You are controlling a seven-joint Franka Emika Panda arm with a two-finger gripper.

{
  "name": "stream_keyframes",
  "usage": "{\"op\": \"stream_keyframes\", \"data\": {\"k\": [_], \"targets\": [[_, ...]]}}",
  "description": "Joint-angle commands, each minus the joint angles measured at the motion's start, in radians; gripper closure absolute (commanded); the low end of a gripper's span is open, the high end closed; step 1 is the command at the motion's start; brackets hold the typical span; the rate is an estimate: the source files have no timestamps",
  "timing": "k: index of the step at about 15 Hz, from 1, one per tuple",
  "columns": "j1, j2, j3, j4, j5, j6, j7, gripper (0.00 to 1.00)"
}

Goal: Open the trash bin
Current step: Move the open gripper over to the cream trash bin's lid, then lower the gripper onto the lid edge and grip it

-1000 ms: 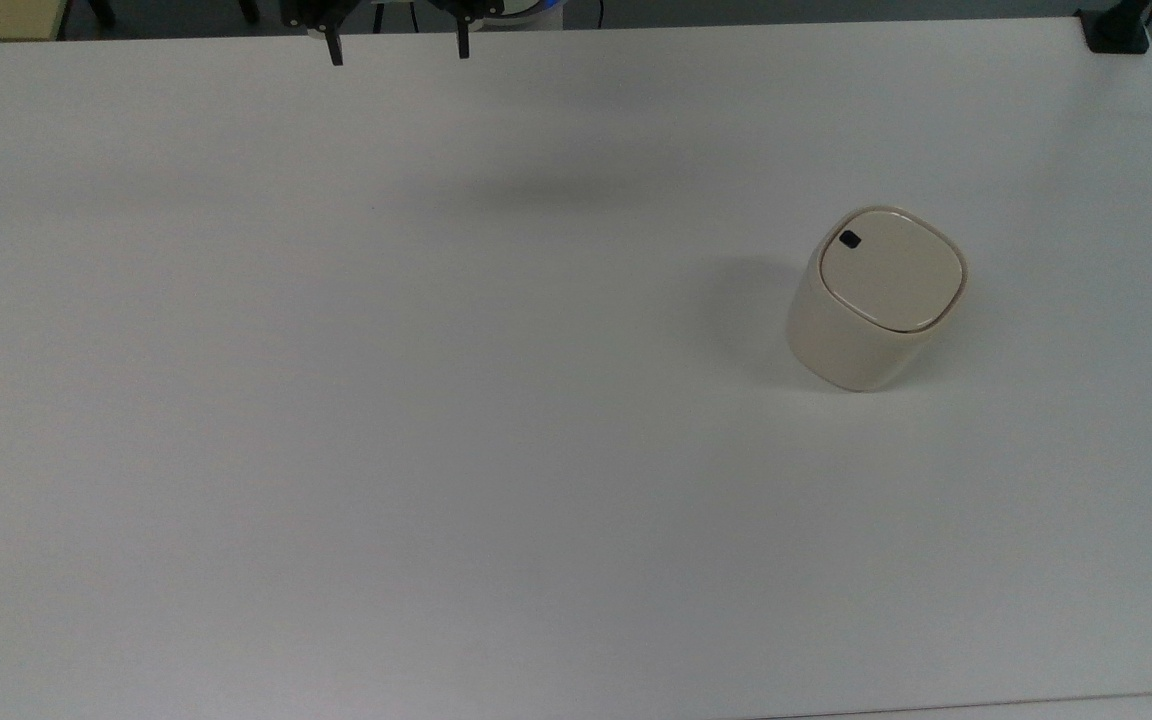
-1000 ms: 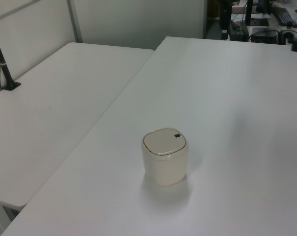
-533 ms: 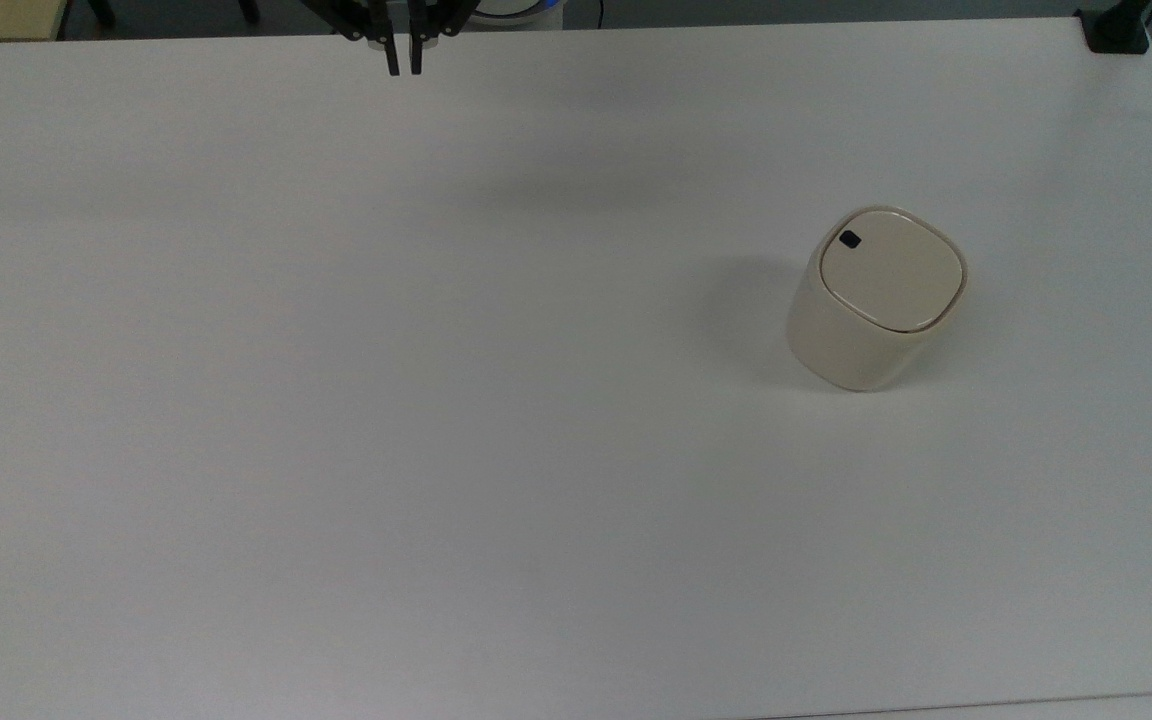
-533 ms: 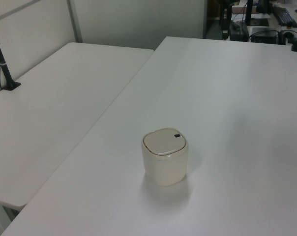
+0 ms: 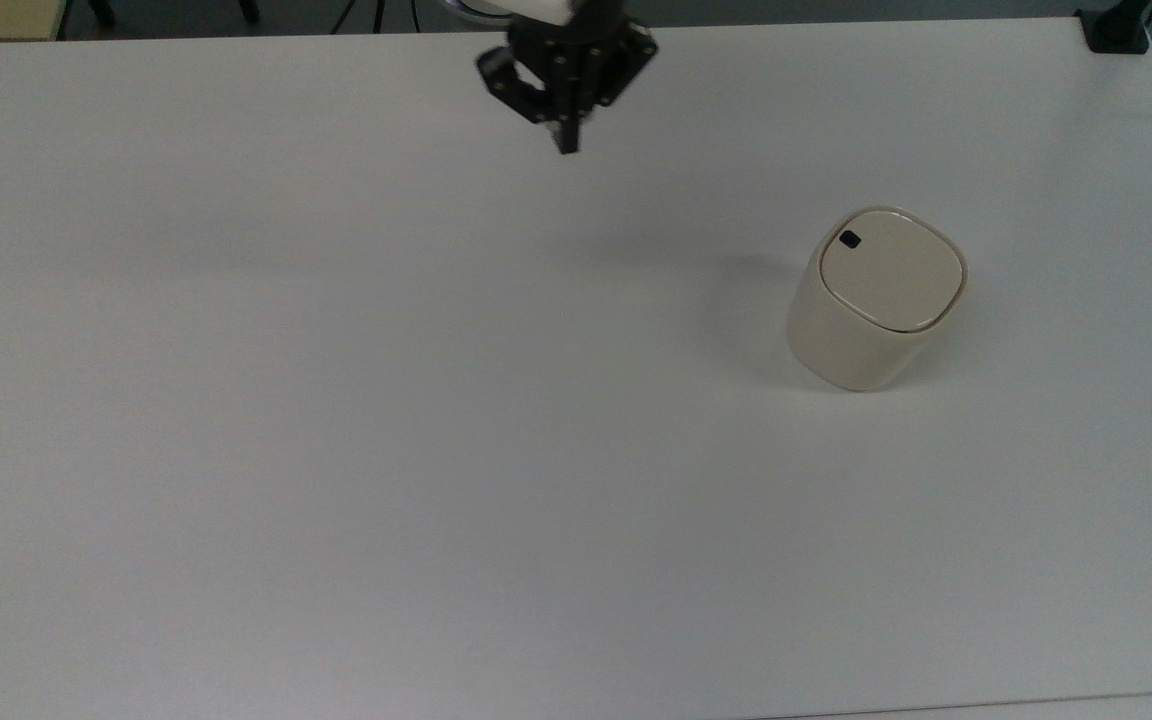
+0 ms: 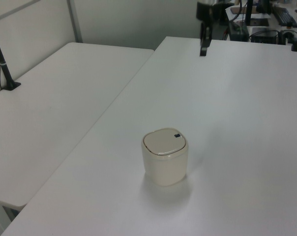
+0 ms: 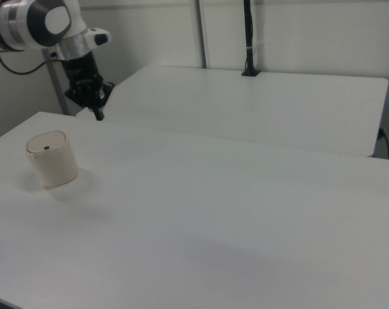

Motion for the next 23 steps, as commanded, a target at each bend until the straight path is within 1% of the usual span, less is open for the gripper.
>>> {"op": "stream_keyframes", "data": {"k": [1, 2, 4, 8, 11, 20, 23], "targets": [[0.143, 0.065, -0.012, -0.011, 0.038, 0.169, 0.010, 1.00], [0.179, 0.090, -0.012, -0.011, 0.048, 0.229, 0.004, 1.00], [0.237, 0.125, -0.012, -0.011, 0.046, 0.278, -0.002, 1.00], [0.303, 0.177, -0.012, -0.011, 0.046, 0.332, -0.056, 1.00], [0.331, 0.191, -0.012, -0.011, 0.046, 0.334, -0.079, 1.00], [0.363, 0.252, -0.012, -0.012, 0.040, 0.354, -0.079, 1.00], [0.368, 0.254, -0.012, -0.012, 0.042, 0.354, -0.079, 1.00]]}}
